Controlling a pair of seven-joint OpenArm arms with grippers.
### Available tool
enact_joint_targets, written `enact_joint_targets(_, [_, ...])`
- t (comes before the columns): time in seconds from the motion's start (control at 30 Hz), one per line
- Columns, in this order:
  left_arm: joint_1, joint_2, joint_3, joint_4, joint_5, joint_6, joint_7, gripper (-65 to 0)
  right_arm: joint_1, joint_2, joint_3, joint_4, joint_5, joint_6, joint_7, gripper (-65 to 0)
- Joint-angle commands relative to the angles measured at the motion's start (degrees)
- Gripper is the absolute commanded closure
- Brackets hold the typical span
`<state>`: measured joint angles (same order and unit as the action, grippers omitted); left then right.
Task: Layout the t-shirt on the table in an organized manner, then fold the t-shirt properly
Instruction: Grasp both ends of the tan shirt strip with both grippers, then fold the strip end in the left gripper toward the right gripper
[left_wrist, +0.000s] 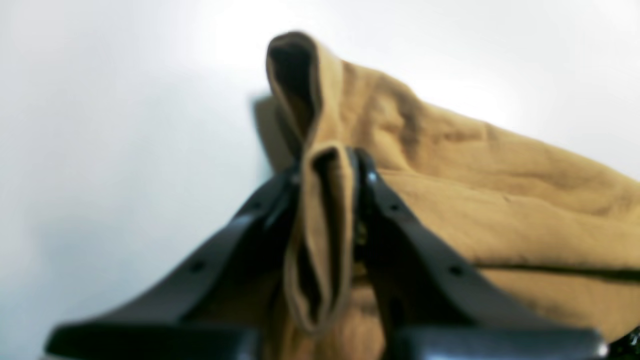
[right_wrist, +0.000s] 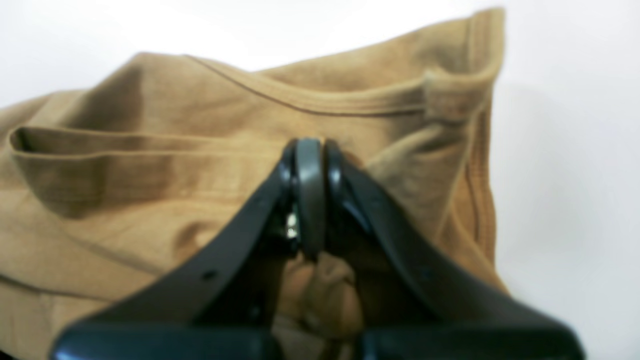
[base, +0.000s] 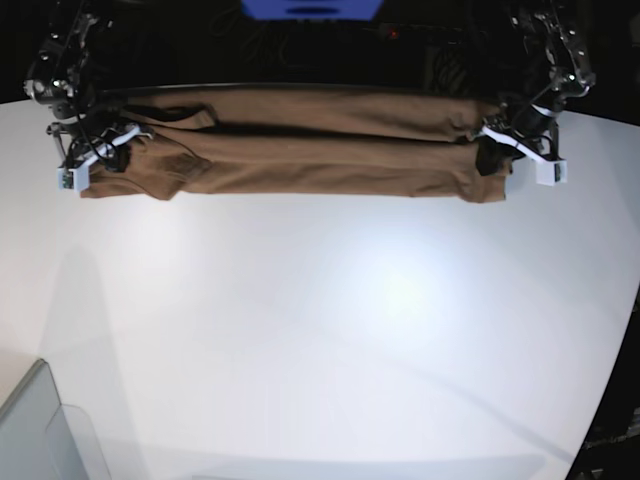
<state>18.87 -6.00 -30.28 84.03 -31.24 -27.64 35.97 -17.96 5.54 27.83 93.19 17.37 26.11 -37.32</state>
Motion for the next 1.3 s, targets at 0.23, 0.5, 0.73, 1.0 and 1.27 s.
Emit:
enact_joint_targets(0.23, [-1.60, -1.69, -4.13, 1.55, 3.24, 0.78, 4.69, 0.0, 0.07, -0.05, -3.97, 0.66, 0.26, 0.22, -0.35, 0.0])
enact_joint_targets(0.5, [-3.80, -5.12, -9.15, 1.64, 2.89, 0.87, 4.69, 0.0, 3.58, -4.79, -5.02, 0.75, 0.26, 0.22, -0.35, 0.0])
enact_joint_targets(0.73, [-5.20, -6.88, -11.87, 1.64, 2.80, 0.87, 4.69, 0.0, 5.96, -8.40, -5.02, 0.66, 0.26, 0.22, -0.44, 0.0])
enact_joint_targets(1.0, [-1.60, -2.84, -11.70, 12.54, 2.89, 0.87, 4.69, 0.0, 5.96, -8.93, -9.33, 0.48, 0.26, 0.22, -0.44, 0.0])
enact_joint_targets(1.27, [5.61, 6.31, -2.29, 30.04, 3.33, 1.48, 4.78, 0.0, 5.87, -9.10, -11.18, 0.48, 0.26, 0.22, -0.44, 0.0])
